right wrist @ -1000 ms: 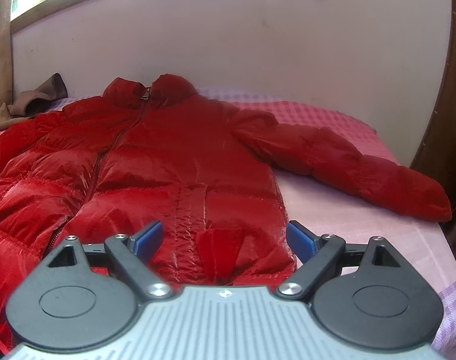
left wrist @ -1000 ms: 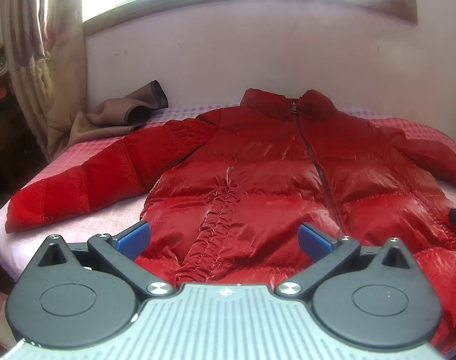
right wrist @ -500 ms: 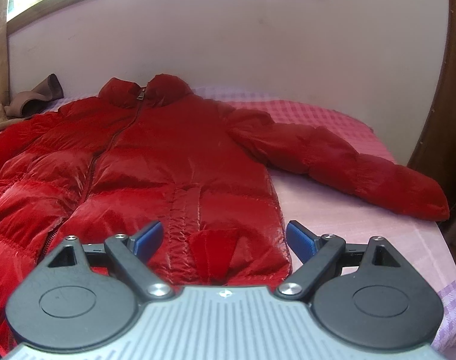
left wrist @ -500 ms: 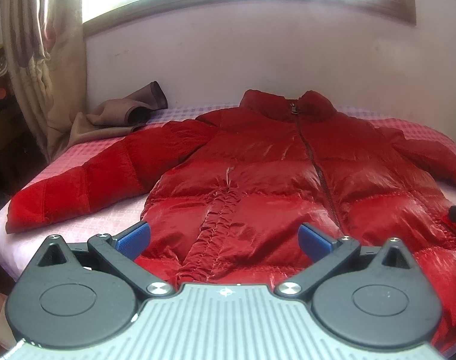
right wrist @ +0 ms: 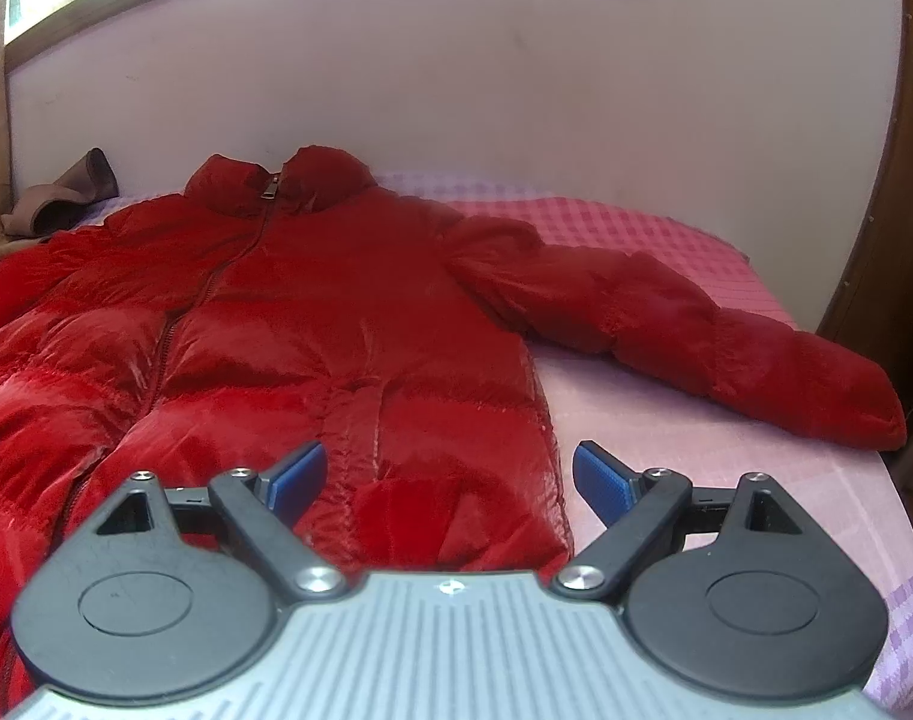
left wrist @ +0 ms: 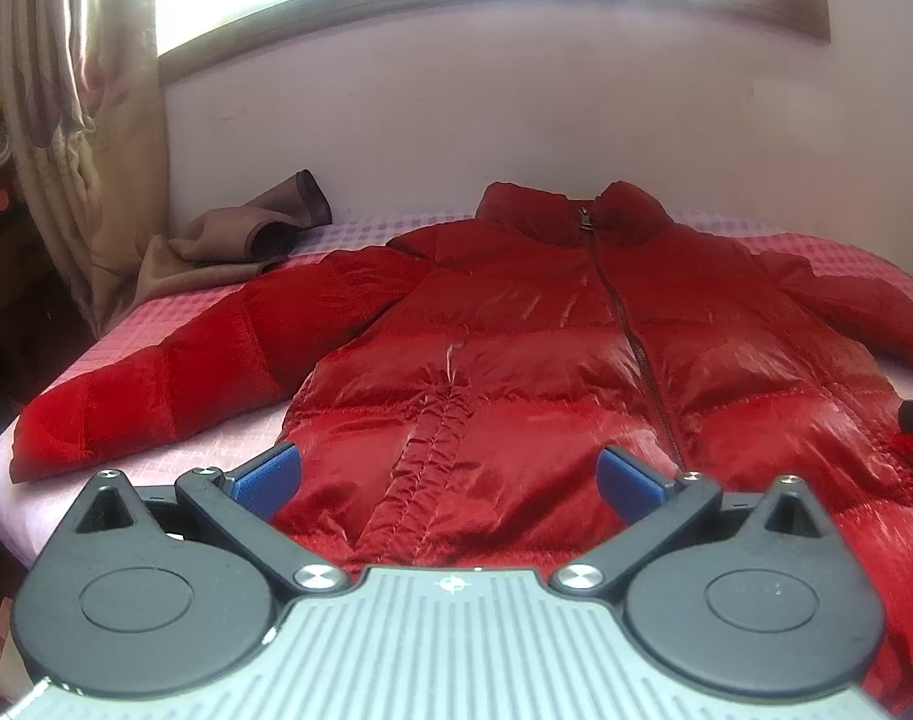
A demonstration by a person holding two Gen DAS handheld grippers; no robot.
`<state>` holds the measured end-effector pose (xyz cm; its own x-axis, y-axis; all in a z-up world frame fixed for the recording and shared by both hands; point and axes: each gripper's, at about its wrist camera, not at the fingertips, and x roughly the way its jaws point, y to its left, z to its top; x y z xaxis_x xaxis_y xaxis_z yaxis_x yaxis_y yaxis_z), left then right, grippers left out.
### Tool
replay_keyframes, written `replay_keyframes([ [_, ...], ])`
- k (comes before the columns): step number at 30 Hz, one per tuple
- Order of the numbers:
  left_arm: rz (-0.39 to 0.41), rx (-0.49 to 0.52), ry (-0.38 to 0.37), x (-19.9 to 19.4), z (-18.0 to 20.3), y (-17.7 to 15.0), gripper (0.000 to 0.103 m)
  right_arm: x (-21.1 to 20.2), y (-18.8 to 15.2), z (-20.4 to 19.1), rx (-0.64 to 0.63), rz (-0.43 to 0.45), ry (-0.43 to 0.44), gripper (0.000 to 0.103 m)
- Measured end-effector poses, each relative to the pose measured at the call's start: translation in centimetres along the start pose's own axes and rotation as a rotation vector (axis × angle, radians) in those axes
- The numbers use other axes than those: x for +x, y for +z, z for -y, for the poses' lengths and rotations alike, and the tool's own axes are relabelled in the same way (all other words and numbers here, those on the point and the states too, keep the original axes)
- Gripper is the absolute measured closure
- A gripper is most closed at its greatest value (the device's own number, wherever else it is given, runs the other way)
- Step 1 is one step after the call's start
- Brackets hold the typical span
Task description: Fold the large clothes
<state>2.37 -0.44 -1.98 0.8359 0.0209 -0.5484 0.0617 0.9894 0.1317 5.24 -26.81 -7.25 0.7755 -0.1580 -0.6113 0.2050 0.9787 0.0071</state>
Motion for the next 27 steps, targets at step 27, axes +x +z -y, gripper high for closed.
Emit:
replay_keyframes([
  [27,-0.003,-0.010,-0.055,1.7,1.2,1.7,0.000,2.6,-3.9,31.3,0.863,0.081,-0.039,0.014],
])
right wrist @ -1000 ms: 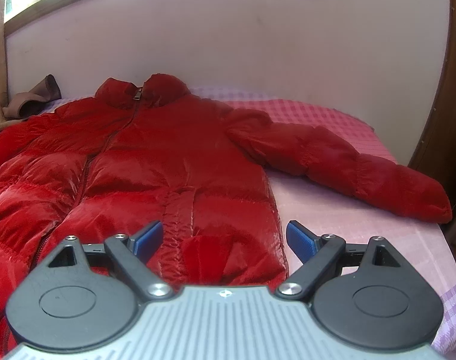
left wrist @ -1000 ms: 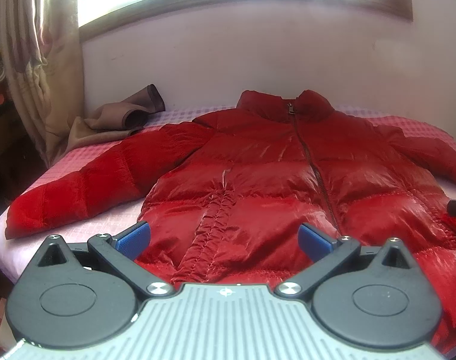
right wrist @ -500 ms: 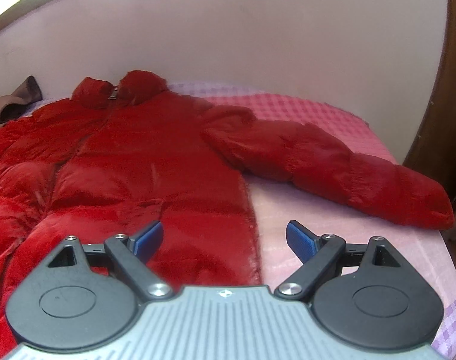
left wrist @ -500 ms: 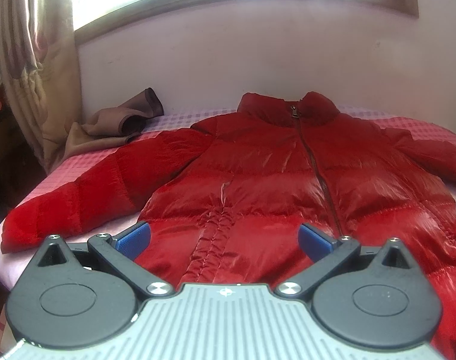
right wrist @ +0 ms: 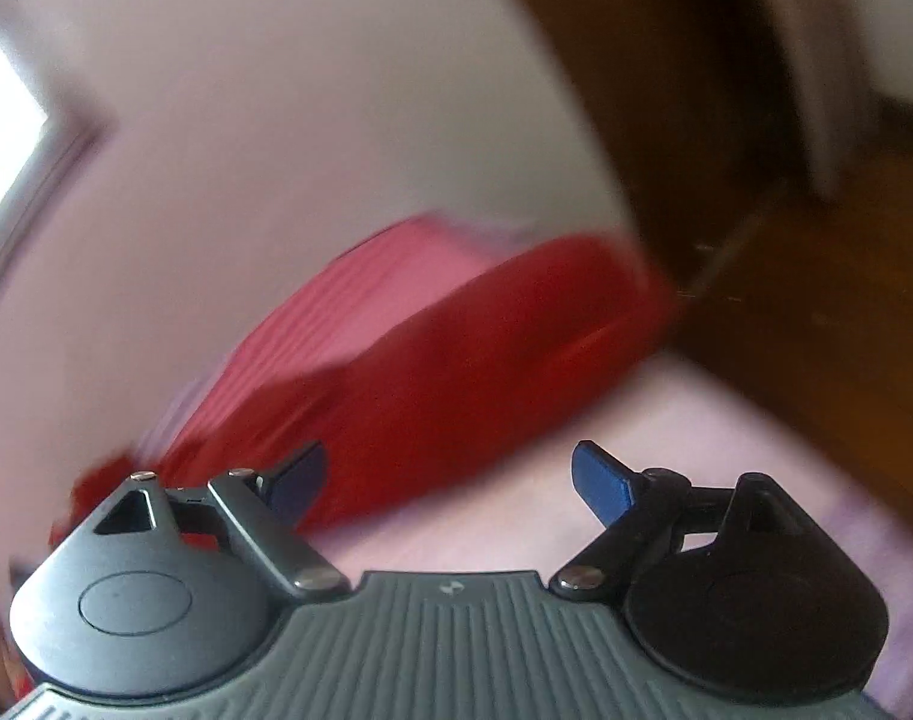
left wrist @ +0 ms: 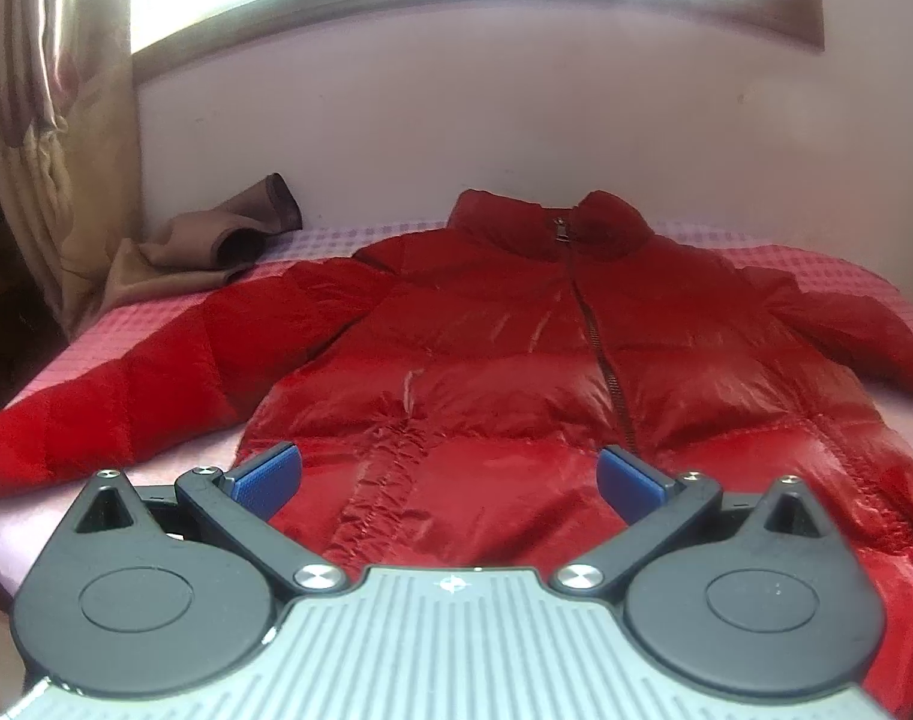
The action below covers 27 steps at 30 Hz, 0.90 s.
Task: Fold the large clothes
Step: 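Grasp the red jacket's sleeve cuff with the right gripper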
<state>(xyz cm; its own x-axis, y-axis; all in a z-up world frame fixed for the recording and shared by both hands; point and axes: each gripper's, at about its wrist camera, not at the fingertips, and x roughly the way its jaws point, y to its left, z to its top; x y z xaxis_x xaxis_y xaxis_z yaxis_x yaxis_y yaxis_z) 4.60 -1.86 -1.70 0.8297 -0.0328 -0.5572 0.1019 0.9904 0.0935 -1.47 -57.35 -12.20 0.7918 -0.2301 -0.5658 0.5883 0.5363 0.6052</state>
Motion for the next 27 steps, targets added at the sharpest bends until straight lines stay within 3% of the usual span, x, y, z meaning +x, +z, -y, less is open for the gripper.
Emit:
replay_keyframes([
  [3,-0.004,-0.003,-0.014,-0.1,0.3,-0.2,0.000,1.0,2.8,4.4,0.106,-0.017,-0.028,0.013],
  [9,-0.023,0.001,-0.012,0.2,0.9,-0.1,0.000,4.4,4.5,8.6,0.230,-0.095,0.051,0.013],
  [11,-0.021,0.011,-0.004,0.2,1.1,-0.2,0.000,5.5,4.7,8.7,0.237,-0.120,0.090,0.023],
  [12,-0.020,0.020,0.002,0.2,1.3,-0.1,0.000,6.0,4.7,8.6,0.223,-0.130,0.075,0.038],
  [14,-0.017,0.031,0.009,0.2,1.4,-0.1,0.000,6.3,4.8,8.1,0.187,-0.124,0.063,0.053],
  [16,-0.013,0.031,0.008,0.0,1.4,-0.1,0.000,5.9,5.5,7.8,0.153,-0.091,0.066,0.089],
  [17,-0.012,0.028,0.006,-0.1,1.3,0.0,0.000,5.4,5.8,7.8,0.163,-0.077,0.104,0.092],
  [22,0.003,0.011,-0.003,-0.9,0.8,0.0,0.000,2.2,7.0,4.0,0.096,-0.032,0.192,0.094],
  [27,0.032,-0.004,-0.001,-2.3,-0.4,-0.2,0.000,-0.7,7.7,-3.3,0.003,-0.004,0.312,0.094],
])
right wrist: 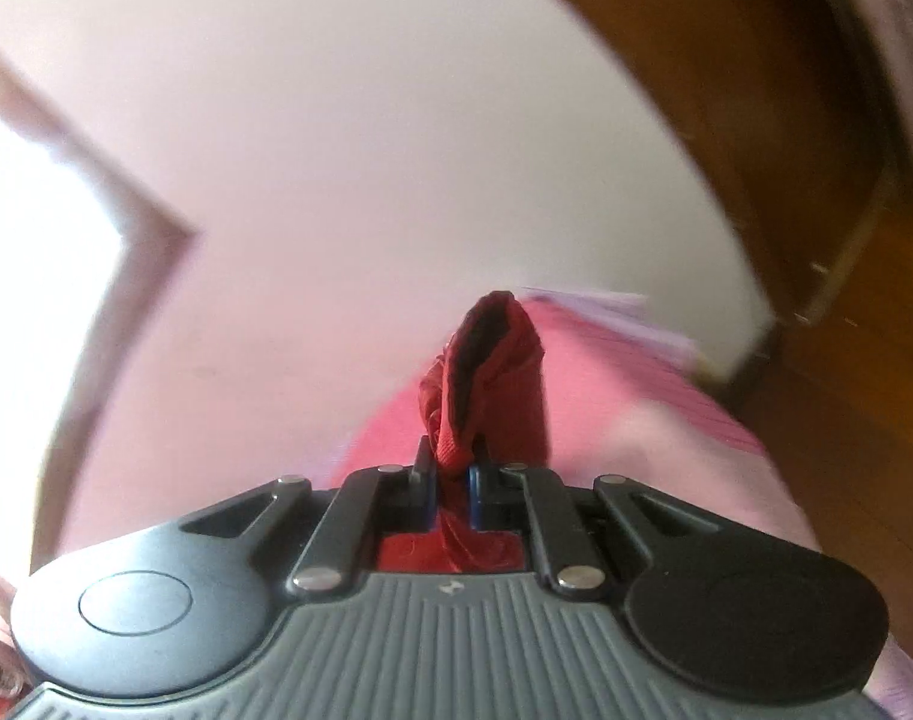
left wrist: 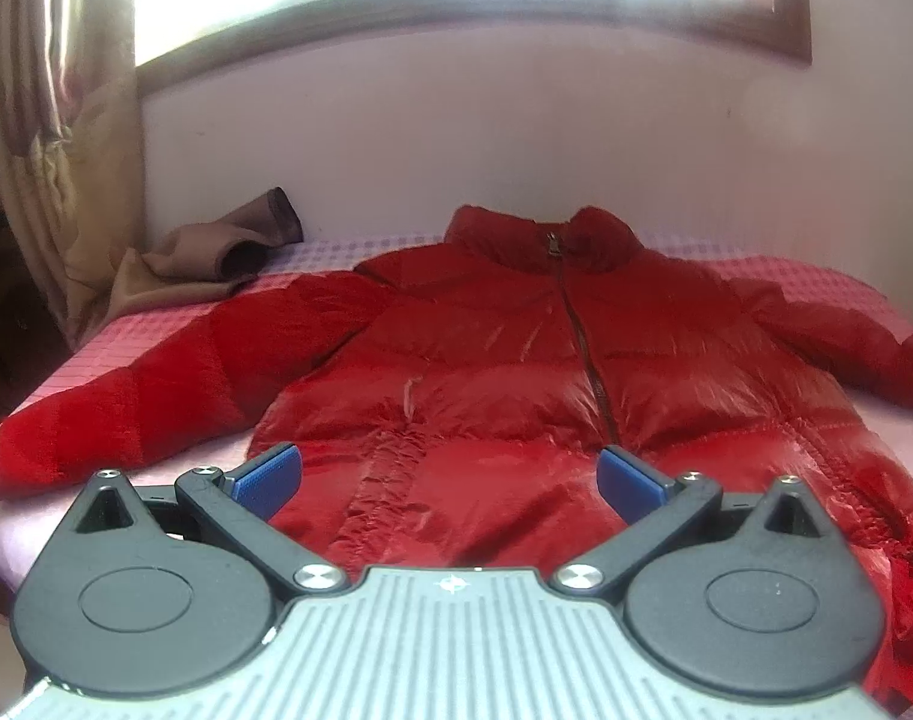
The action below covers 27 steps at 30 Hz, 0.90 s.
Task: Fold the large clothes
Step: 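Grasp the red jacket's sleeve cuff with the right gripper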
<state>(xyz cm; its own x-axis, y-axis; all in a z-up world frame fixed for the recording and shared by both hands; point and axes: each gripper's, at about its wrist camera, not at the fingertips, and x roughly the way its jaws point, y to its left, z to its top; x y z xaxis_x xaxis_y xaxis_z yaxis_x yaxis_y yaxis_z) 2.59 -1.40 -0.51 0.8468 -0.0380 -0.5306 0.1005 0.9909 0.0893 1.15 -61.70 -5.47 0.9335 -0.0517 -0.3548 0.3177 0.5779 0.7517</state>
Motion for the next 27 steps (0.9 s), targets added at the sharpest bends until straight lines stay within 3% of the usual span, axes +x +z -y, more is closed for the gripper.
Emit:
replay_keyframes([
  [6,0.029,-0.042,0.015,-1.5,-2.4,0.0,0.000,2.5,-1.6,-10.9,-0.091,-0.039,0.146,0.094],
  [13,0.046,-0.066,0.045,-2.3,-5.6,-0.5,0.000,7.7,-7.6,-21.7,-0.148,-0.142,0.286,0.095],
  [21,0.013,-0.103,0.069,-1.4,-8.7,-1.5,0.000,14.2,-16.7,-29.3,-0.187,-0.311,0.355,0.095],
  [27,-0.007,-0.120,0.079,-0.6,-10.4,-2.0,0.000,16.4,-23.4,-32.3,-0.236,-0.420,0.325,0.095],
])
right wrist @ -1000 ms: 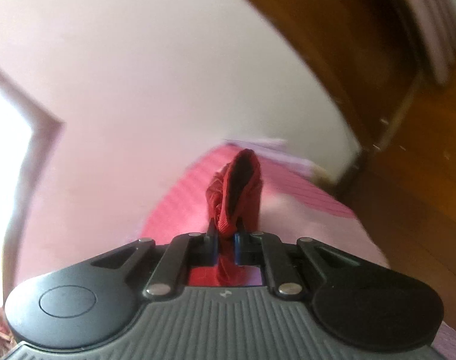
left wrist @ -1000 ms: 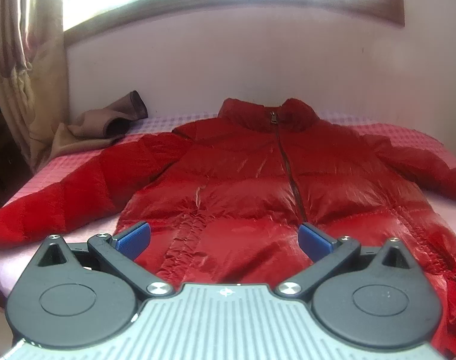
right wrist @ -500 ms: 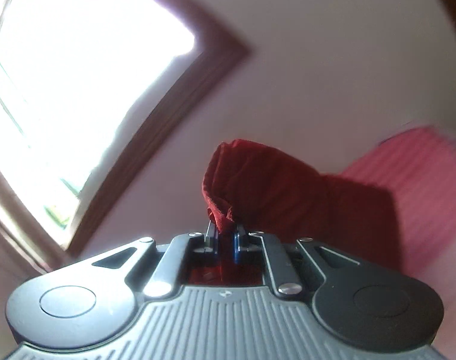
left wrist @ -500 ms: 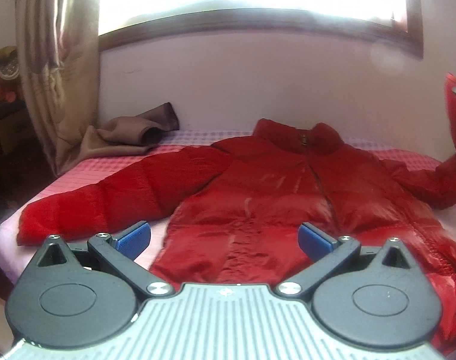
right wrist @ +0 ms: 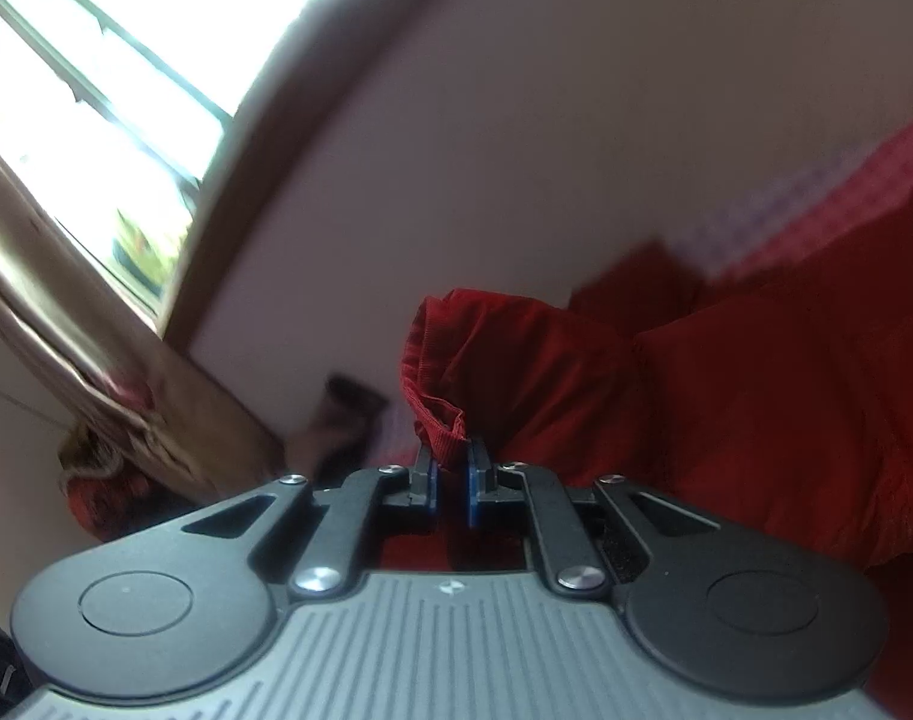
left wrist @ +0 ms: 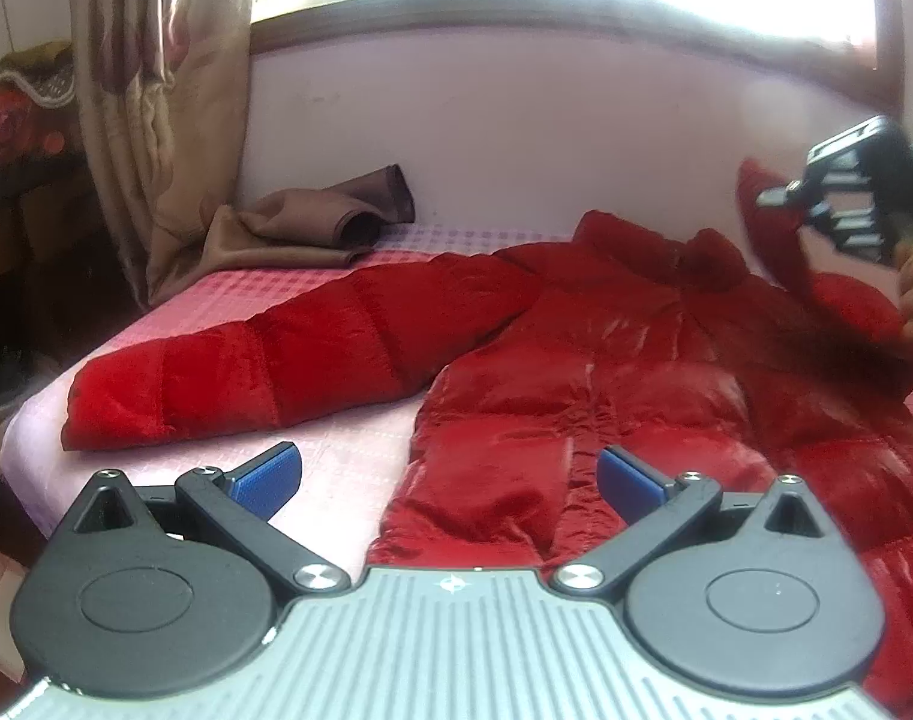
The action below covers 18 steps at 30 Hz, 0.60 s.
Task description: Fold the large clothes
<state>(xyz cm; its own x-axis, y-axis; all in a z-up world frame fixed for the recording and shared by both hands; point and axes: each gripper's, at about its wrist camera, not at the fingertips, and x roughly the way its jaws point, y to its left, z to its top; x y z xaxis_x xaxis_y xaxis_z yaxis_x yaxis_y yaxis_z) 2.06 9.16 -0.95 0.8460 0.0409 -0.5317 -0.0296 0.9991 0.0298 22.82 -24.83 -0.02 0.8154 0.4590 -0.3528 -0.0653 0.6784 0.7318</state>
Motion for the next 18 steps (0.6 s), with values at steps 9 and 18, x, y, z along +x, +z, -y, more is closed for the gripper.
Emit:
replay_keyframes([
  [9,-0.033,-0.039,0.000,1.4,-1.9,-0.1,0.000,7.1,-5.0,0.0,-0.048,-0.143,-0.099,0.095],
  [18,-0.062,-0.069,-0.003,2.3,-2.9,-0.1,0.000,11.0,-8.0,-0.4,-0.166,-0.230,-0.212,0.094],
])
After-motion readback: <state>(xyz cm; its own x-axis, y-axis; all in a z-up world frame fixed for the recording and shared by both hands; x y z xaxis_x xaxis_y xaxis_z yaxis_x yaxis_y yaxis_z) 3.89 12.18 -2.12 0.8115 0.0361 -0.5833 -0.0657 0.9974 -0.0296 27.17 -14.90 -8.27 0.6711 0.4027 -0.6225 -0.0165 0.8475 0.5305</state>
